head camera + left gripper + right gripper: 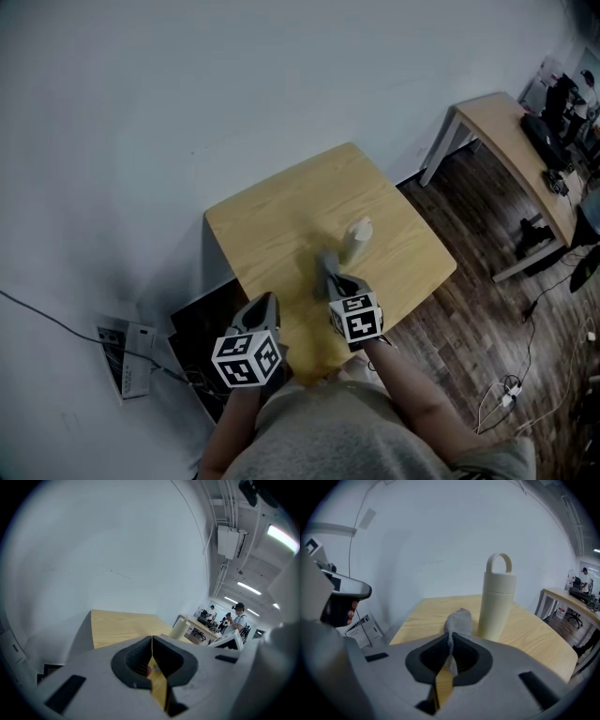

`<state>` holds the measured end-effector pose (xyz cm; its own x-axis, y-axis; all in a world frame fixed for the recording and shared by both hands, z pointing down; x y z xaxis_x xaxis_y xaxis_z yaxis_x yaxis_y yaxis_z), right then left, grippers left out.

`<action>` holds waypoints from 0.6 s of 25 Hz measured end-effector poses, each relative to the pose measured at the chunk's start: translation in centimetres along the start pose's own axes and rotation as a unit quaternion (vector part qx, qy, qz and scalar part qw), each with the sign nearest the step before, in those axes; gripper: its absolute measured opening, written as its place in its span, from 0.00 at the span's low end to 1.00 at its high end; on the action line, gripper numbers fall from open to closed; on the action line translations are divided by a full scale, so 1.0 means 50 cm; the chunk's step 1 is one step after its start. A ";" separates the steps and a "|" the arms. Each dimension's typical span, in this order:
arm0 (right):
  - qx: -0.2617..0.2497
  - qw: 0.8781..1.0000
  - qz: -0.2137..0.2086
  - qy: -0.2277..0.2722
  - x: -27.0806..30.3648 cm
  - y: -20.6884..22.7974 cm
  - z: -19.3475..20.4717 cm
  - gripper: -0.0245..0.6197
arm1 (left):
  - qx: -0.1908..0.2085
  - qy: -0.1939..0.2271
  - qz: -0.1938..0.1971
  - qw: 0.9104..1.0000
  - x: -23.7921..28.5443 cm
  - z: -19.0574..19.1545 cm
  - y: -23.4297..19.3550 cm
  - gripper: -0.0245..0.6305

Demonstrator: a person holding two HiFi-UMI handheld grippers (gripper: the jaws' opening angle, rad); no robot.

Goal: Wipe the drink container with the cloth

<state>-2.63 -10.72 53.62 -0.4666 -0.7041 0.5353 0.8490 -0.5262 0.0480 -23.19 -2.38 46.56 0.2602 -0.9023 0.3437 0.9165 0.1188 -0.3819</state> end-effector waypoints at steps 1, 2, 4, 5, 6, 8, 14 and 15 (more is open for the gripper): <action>0.001 1.000 -0.003 0.007 -0.011 -0.003 -0.003 0.05 | -0.001 0.004 0.001 1.000 -0.003 -0.001 0.003 0.04; 0.003 1.000 -0.005 0.014 -0.023 -0.005 -0.007 0.05 | -0.003 0.008 0.002 1.000 -0.005 -0.003 0.007 0.04; 0.006 0.999 -0.013 0.030 -0.047 -0.004 -0.015 0.05 | -0.005 0.014 0.001 1.000 -0.007 -0.004 0.017 0.04; 0.007 0.999 -0.018 0.037 -0.058 -0.002 -0.017 0.05 | -0.004 0.016 0.000 1.000 -0.008 -0.004 0.023 0.04; 0.009 0.999 -0.023 0.044 -0.070 0.000 -0.020 0.05 | -0.004 0.017 0.000 1.000 -0.008 -0.002 0.030 0.04; 0.015 0.998 -0.031 0.057 -0.094 0.007 -0.023 0.05 | -0.002 0.019 -0.002 1.000 -0.008 0.004 0.045 0.04; 0.026 0.994 -0.056 0.086 -0.161 0.044 -0.028 0.05 | -0.013 0.028 -0.019 0.999 -0.007 0.027 0.100 0.04; 0.024 0.994 -0.061 0.090 -0.172 0.052 -0.027 0.05 | -0.016 0.032 -0.023 0.999 -0.005 0.031 0.112 0.04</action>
<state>3.26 -6.71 47.99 -0.6004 -0.7118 0.3645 0.7918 -0.5929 0.1464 -17.67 -0.84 45.67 0.1975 -0.9310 0.3070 0.9167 0.0644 -0.3943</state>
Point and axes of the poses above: the fingertips, and each gripper's own axes: x forward along the fingers, y to its right, z out of its underside, the point moved 10 cm from there along -x, backward along the fingers, and after that the axes turned 5 degrees about y, right-handed, at the moved point
